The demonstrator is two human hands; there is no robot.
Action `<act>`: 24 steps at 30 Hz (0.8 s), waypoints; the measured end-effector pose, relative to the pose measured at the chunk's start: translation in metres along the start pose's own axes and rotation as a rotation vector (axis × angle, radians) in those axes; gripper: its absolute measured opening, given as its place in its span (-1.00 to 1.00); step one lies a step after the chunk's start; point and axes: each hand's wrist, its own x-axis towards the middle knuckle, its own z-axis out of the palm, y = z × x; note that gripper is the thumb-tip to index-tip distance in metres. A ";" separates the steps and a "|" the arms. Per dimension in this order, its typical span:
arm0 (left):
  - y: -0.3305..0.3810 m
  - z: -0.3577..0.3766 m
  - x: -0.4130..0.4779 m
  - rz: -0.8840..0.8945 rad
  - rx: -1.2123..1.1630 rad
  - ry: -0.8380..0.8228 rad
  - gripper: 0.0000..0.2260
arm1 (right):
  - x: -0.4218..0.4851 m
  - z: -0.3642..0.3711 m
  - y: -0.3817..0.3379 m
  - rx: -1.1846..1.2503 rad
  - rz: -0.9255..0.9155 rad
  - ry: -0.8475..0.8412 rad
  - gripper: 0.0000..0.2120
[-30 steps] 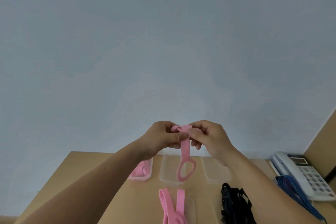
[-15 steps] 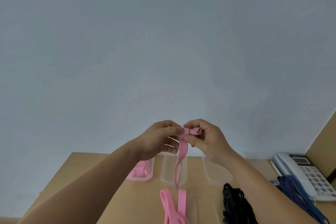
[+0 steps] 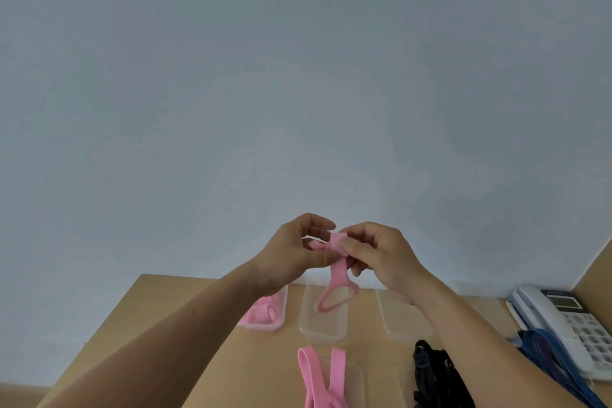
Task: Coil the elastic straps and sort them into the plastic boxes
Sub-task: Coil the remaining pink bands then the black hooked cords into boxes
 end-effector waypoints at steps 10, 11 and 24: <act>0.009 -0.004 -0.002 -0.157 -0.024 -0.100 -0.69 | 0.001 0.003 0.001 -0.090 -0.113 0.035 -0.82; 0.010 -0.005 -0.002 -0.180 -0.050 -0.118 -0.68 | 0.001 0.004 0.001 -0.116 -0.121 0.035 -0.81; 0.007 -0.006 0.001 -0.134 -0.171 -0.102 -0.62 | -0.002 -0.002 0.002 -0.036 -0.060 -0.038 -0.71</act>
